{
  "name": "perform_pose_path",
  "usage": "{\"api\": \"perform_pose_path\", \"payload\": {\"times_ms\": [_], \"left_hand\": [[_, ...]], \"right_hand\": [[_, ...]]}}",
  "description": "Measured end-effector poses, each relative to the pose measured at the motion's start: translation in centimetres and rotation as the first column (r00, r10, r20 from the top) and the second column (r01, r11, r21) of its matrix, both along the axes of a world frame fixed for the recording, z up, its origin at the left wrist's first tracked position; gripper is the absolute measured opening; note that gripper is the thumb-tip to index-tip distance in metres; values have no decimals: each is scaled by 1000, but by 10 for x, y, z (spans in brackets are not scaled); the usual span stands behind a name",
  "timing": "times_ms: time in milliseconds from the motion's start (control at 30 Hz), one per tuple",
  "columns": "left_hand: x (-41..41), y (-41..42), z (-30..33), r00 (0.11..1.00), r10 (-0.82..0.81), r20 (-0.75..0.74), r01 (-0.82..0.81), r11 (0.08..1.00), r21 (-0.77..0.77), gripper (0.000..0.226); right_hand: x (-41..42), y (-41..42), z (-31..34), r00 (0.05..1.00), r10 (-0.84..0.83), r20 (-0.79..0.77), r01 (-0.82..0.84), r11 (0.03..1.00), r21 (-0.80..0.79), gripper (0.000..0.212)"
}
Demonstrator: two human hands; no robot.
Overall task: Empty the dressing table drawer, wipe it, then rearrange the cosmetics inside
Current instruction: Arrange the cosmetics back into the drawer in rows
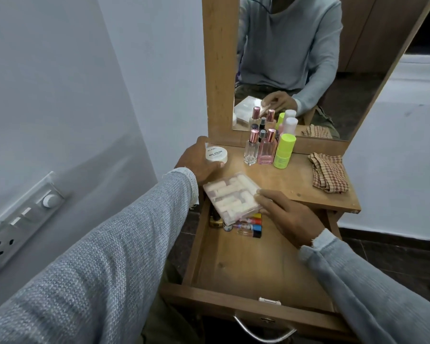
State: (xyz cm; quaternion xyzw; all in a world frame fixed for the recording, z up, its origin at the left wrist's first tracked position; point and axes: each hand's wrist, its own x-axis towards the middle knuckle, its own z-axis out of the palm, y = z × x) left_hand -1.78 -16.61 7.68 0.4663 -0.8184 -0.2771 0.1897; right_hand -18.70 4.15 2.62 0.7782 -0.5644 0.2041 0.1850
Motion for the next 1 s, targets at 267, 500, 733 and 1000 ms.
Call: {"api": "perform_pose_path", "payload": {"times_ms": [267,500,733,1000], "left_hand": [[-1,13,-19,999,-36,-27,38,997,72,86],[37,73,-14,949,19,-314,-12,1000,24,20],[64,98,-29,954,-23,-300,191,817,544,24],[52,131,-55,937,121,-326,33,902,430,29]], "right_hand": [[-11,33,-7,997,61,39,-57,994,-96,38],[2,47,-1,978,116,176,-83,979,-185,27],[13,47,-7,941,134,312,-121,991,-61,27],[30,53,-17,7,-360,933,-128,925,358,38]]}}
